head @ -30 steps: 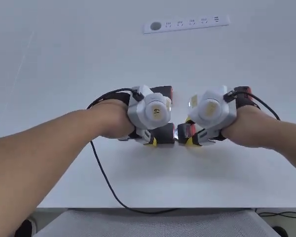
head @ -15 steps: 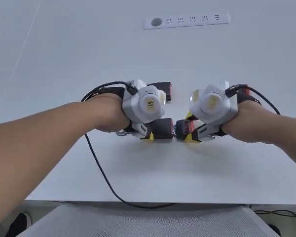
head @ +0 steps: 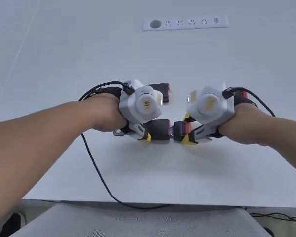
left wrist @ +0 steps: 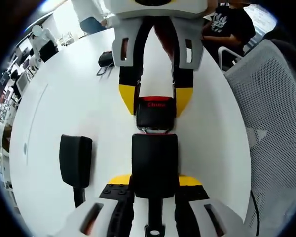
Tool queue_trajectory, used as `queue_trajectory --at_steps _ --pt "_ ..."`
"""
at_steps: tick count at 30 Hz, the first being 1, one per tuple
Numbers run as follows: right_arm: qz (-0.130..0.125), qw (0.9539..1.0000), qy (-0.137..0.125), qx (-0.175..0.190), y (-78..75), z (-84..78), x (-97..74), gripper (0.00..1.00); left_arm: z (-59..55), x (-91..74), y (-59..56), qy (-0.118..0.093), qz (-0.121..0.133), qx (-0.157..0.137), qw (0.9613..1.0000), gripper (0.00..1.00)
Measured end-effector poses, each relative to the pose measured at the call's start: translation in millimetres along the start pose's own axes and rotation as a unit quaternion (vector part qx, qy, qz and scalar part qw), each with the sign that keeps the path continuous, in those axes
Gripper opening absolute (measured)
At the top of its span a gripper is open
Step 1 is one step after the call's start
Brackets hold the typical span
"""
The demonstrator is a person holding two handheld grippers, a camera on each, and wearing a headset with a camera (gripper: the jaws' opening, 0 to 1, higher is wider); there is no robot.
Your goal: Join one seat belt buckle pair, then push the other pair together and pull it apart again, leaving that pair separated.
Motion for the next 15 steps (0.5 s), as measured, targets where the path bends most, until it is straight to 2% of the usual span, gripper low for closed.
queue_trajectory --at_steps 5,7,8,10,12,15 --pt "0.008 0.9999 -0.006 0.012 0.1 -0.1 -1.4 0.35 0.8 0.2 -1.1 0.001 0.004 0.001 1.0 0.33" --pt "-0.004 1.0 0.001 -0.003 1.4 0.0 -1.2 0.36 -0.1 -0.4 -2.1 -0.004 0.005 -0.005 1.0 0.34" --pt "-0.001 1.0 0.003 -0.004 3.2 -0.2 -0.9 0.37 -0.5 -0.4 -2.7 -0.005 0.004 -0.01 0.9999 0.34" --pt "0.001 1.0 0.001 -0.006 4.9 1.0 -1.6 0.39 -1.0 -1.0 -3.1 -0.008 0.005 -0.012 0.9999 0.34" --pt "0.001 1.0 -0.006 -0.007 5.4 2.9 -5.3 0.37 -1.0 -3.3 -3.7 -0.009 0.007 -0.01 0.9999 0.34" --pt "-0.001 0.9998 -0.019 -0.003 4.0 6.8 -13.8 0.35 3.6 -12.7 -2.4 -0.024 0.017 -0.024 0.9993 0.35"
Point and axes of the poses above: the centre of the closed fingertips' face, and the gripper's own axes: x roughly forward along the fingers, y roughly to its left, z roughly out of its top, the point moved 7 cm from there along -x, roughly backward along the fingers, and after that the axes turned 1 degree about -y, right-handed, at the moved point
